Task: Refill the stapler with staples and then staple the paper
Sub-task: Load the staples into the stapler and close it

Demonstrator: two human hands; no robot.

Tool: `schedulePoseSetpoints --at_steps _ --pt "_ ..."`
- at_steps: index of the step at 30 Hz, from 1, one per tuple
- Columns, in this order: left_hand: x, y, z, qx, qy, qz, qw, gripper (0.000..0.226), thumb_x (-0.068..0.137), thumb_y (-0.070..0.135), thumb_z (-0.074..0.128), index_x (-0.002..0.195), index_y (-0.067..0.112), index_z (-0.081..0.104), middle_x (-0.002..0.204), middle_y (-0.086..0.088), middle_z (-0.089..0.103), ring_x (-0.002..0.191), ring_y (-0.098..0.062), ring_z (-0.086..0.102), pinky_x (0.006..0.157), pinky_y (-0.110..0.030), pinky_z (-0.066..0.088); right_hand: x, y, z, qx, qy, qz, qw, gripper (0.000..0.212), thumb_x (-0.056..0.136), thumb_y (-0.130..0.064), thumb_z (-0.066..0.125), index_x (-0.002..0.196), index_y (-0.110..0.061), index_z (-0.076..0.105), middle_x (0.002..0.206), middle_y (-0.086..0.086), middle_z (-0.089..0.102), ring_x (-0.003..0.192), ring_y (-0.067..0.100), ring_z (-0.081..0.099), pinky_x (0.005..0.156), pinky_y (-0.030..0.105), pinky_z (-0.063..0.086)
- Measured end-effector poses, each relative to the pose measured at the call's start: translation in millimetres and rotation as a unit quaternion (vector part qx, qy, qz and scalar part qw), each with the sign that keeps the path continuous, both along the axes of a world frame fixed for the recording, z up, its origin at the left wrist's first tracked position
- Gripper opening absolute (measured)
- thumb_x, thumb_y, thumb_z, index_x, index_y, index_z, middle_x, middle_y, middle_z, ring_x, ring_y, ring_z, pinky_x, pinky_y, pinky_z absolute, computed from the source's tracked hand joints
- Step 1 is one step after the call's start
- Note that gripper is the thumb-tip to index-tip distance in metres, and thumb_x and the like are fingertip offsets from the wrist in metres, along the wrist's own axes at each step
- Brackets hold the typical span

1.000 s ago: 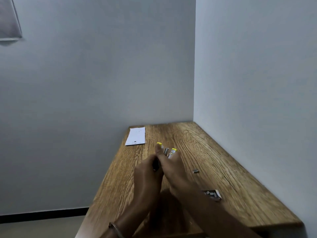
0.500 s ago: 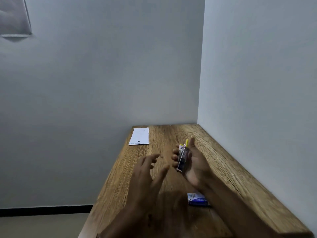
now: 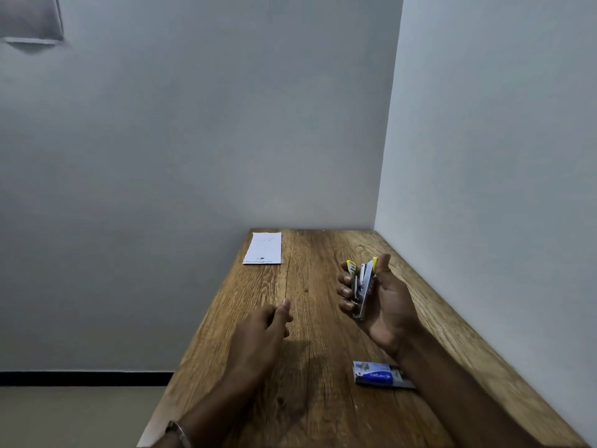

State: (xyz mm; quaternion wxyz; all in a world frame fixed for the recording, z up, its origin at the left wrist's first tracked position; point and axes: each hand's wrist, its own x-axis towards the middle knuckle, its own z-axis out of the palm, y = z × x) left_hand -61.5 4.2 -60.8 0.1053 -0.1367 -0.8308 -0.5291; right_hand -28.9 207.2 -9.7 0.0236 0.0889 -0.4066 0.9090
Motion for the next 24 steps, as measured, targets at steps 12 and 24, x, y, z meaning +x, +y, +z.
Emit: schedulePoseSetpoints --at_steps 12,24 --pt "4.7 -2.1 0.9 -0.058 0.009 -0.015 0.998 0.036 0.097 0.048 0.048 0.095 0.023 0.073 0.076 0.016 0.066 0.073 0.002 0.063 0.061 -0.019 0.043 5.4 -2.8 0.3 0.007 0.007 -0.016 1.000 0.064 0.097 -0.064 0.028 0.101 -0.007 0.057 0.079 0.004 0.055 0.066 0.015 0.052 0.050 0.025 0.044" --pt "7.7 -2.0 1.1 -0.078 0.024 -0.017 0.997 0.036 0.096 0.048 0.050 0.091 0.022 0.074 0.078 0.014 0.069 0.072 0.000 0.065 0.067 -0.024 0.053 3.9 0.8 -6.3 0.019 -0.039 -0.089 0.995 0.049 0.098 -0.056 0.034 0.101 -0.013 0.058 0.086 0.003 0.065 0.074 0.018 0.068 0.056 0.030 0.053"
